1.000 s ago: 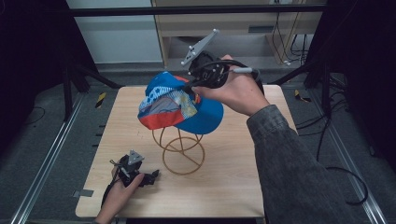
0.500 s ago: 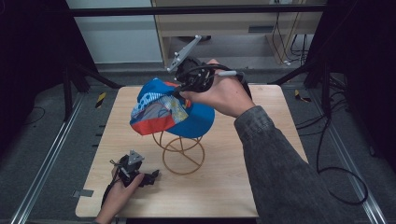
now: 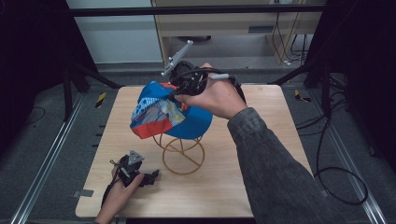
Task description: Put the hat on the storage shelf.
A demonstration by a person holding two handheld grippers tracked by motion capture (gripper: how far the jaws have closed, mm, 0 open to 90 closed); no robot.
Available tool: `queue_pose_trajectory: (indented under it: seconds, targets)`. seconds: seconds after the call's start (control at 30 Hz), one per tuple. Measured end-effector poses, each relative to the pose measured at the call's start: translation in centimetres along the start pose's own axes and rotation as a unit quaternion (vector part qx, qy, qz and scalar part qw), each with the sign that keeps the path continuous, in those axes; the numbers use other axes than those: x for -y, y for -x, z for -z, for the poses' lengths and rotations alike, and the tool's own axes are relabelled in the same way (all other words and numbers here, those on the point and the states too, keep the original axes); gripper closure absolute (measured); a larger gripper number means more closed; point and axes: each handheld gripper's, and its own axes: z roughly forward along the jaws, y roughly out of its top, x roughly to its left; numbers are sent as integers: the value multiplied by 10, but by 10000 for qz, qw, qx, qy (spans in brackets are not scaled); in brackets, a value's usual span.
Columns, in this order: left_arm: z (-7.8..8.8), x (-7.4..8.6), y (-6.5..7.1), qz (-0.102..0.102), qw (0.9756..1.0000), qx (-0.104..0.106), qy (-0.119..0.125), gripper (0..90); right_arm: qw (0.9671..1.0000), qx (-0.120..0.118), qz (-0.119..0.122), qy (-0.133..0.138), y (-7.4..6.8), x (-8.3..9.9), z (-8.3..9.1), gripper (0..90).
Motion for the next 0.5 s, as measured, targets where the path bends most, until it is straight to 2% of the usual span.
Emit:
queue_pose_trajectory:
  seconds: [0.5]
  targets:
    - [0,0,0,4,10000,12,4,0,9999,-62,-49,-96,-3,1,-22,900]
